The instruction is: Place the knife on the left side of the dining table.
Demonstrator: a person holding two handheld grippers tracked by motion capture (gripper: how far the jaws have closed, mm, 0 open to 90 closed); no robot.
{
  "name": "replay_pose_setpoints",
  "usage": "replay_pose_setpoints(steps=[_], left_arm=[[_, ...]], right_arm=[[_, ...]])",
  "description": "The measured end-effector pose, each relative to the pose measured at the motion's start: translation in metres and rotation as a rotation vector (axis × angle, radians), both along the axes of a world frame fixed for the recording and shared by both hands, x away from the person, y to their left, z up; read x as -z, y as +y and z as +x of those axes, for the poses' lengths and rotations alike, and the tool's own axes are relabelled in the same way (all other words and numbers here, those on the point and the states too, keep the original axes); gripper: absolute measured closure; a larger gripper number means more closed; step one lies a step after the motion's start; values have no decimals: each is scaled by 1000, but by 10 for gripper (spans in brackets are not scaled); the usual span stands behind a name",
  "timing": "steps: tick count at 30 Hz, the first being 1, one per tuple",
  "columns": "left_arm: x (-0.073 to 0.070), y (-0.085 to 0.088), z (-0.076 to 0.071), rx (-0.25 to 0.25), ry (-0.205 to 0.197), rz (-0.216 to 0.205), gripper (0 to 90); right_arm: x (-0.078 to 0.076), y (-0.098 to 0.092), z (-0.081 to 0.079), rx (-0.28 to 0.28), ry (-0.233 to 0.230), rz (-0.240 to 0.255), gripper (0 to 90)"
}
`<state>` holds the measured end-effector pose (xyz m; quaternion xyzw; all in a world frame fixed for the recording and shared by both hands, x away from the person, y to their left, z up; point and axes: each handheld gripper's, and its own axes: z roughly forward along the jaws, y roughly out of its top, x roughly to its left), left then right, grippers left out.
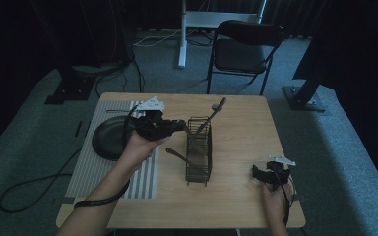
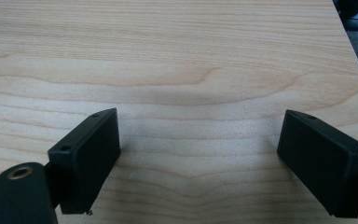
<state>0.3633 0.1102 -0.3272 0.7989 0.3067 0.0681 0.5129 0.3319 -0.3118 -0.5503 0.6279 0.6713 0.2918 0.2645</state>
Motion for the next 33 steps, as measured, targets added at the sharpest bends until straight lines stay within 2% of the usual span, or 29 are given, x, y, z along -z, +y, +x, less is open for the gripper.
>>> replay_pose_setpoints(steps=[5, 6, 8, 11, 12, 13, 14, 15, 21, 24, 27, 31, 33], left_arm=[[-12, 5, -7, 6, -22, 6, 840], [-18, 9, -10, -1, -22, -18, 840], [-25, 14, -13, 3, -34, -30, 841], [-33, 17, -17, 7, -48, -35, 840], [-40, 21, -22, 7, -68, -38, 840], [-40, 21, -22, 7, -68, -38, 840], [-48, 25, -26, 6, -70, -57, 841], [-51, 27, -28, 10, -83, -50, 840], [-68, 42, -40, -25, -121, -65, 840], [-72, 49, -42, -40, -118, -81, 840], [-75, 63, -46, -76, -139, -64, 840], [-74, 76, -47, -107, -140, -71, 840], [-69, 86, -47, -150, -136, -54, 840]], right_arm=[[0, 0, 0, 0, 0, 0, 121], [0, 0, 0, -1, 0, 0, 121], [0, 0, 0, 0, 1, 1, 121], [0, 0, 0, 0, 1, 1, 121], [0, 0, 0, 1, 1, 1, 121], [0, 0, 0, 1, 1, 1, 121], [0, 0, 0, -1, 0, -2, 121], [0, 0, 0, -1, 1, -1, 121], [0, 0, 0, 0, 0, -1, 121], [0, 0, 0, 0, -1, -1, 121], [0, 0, 0, -1, -1, -2, 121], [0, 0, 0, 0, 1, 0, 121], [0, 0, 0, 0, 1, 0, 120]])
